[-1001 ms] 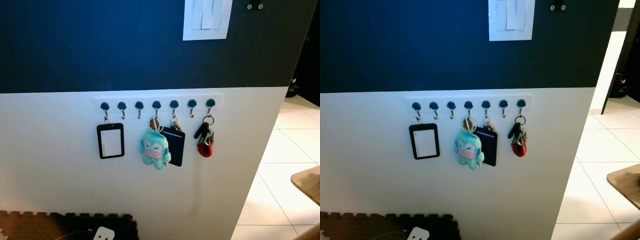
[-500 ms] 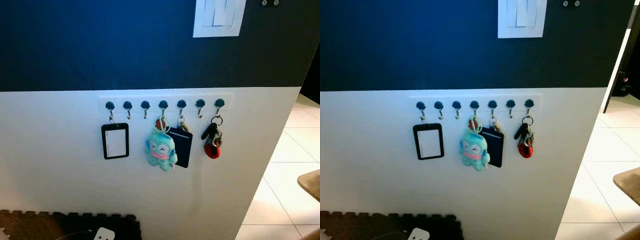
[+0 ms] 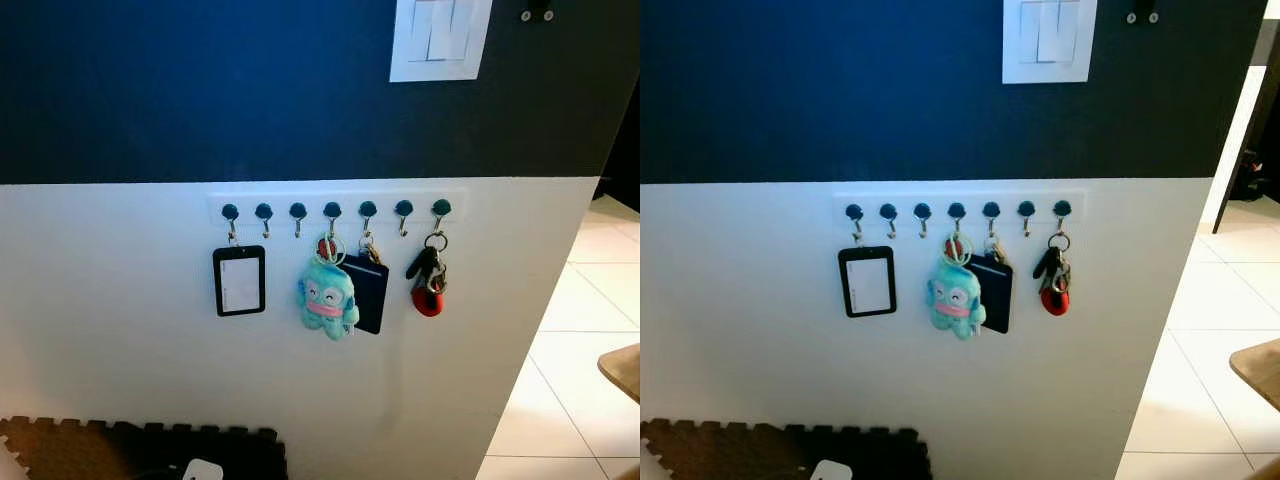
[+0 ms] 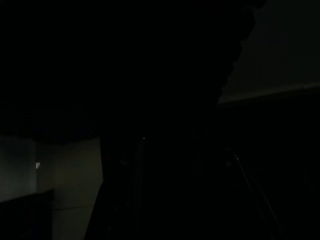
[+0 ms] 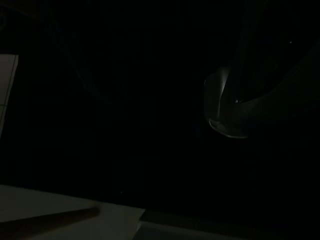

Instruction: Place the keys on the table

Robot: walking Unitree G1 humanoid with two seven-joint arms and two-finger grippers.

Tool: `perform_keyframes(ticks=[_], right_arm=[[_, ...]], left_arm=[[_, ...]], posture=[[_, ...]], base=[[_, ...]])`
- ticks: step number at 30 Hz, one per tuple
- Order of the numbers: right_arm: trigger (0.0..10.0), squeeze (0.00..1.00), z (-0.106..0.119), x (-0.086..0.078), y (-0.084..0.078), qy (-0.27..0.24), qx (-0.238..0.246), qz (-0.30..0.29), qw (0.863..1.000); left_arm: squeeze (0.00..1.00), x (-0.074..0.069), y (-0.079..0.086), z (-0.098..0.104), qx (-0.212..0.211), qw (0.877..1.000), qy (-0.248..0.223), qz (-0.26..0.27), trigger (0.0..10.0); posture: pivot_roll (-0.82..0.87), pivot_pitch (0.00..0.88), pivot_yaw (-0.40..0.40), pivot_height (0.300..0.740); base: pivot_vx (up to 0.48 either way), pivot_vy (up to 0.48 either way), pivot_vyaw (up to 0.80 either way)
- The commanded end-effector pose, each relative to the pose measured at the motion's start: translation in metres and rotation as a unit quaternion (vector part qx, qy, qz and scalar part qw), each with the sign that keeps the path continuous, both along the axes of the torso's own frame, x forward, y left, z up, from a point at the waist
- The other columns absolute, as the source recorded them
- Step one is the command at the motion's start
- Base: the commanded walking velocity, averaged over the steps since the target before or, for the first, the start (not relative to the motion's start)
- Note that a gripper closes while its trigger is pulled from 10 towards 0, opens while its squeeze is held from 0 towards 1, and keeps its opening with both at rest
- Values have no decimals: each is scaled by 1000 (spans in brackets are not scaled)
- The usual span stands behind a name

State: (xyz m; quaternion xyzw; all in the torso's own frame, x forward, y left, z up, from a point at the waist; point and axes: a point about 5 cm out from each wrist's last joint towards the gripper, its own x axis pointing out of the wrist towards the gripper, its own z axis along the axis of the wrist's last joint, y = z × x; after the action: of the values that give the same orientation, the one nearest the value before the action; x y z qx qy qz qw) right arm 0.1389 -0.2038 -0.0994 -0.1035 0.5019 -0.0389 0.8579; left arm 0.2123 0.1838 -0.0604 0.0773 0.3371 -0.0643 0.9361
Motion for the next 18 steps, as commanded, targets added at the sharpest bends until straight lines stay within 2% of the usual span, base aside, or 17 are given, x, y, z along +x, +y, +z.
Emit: perform_keyframes(ticks=[1, 5, 10, 18], right_arm=[[10000, 0, -2, -2, 5, 7, 4, 3, 1000], [10000, 0, -1, -1, 5, 3, 2, -1, 1000], [10000, 0, -1, -6, -5, 4, -5, -10, 1000], [10000, 0, -1, -10, -12, 11, -13, -4, 1000]], left_arm=[[0, -2, 1, 0, -4, 1000, -3, 4, 10000], [0, -3, 1, -1, -1, 1000, -1, 6, 10000], [0, -6, 12, -3, 27, 999, 10, 42, 10000], [0, -5, 13, -2, 32, 999, 8, 37, 10000]], posture=[[-2, 0, 47, 740], [-4, 0, 49, 740], [-6, 0, 47, 740], [-1, 3, 44, 740]], base=[[0, 0, 0], [0, 0, 0], [0, 0, 0], [0, 0, 0]])
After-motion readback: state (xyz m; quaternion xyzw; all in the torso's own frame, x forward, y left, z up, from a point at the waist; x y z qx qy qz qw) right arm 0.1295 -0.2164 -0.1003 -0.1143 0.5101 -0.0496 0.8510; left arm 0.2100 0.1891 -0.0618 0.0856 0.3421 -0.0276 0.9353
